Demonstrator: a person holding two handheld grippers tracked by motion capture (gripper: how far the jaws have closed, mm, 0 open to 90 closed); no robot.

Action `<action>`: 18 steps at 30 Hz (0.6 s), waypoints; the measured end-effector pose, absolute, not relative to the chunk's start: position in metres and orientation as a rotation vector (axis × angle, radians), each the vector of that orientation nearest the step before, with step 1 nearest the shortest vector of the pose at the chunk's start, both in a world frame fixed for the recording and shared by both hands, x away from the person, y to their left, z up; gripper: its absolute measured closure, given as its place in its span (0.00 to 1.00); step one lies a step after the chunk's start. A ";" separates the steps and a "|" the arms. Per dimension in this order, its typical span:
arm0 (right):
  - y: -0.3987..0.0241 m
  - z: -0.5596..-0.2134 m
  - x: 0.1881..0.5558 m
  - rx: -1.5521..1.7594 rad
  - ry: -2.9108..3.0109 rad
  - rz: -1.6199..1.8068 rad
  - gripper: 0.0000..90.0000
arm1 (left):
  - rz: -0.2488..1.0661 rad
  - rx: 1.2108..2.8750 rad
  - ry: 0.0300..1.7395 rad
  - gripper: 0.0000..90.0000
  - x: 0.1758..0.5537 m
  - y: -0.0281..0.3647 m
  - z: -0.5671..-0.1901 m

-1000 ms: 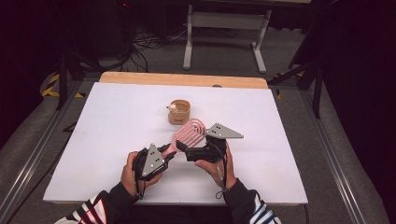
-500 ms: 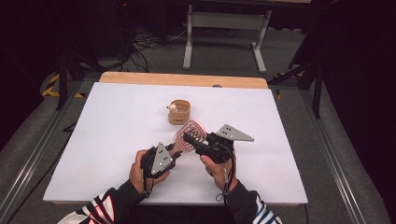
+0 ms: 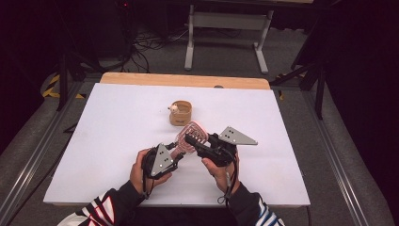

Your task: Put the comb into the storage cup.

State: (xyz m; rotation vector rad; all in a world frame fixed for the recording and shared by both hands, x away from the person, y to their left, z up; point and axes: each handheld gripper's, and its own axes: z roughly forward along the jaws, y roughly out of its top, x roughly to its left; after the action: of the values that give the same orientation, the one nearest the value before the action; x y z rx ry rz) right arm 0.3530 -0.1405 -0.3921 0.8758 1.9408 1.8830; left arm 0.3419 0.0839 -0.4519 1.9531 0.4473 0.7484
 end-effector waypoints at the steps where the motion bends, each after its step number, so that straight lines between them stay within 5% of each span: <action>1: -0.141 -0.392 0.353 0.869 1.939 1.880 0.70 | 0.750 1.957 0.446 0.64 0.342 0.084 -0.451; 18: -0.157 -0.374 0.339 0.799 1.853 1.746 0.71 | 0.641 2.012 0.364 0.44 0.340 0.099 -0.461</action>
State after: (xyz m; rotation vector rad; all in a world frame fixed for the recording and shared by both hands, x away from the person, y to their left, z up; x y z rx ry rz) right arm 0.3386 -0.1570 -0.3739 0.7994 1.8528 1.7459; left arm 0.3398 0.0987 -0.4606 2.0119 0.3639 0.6414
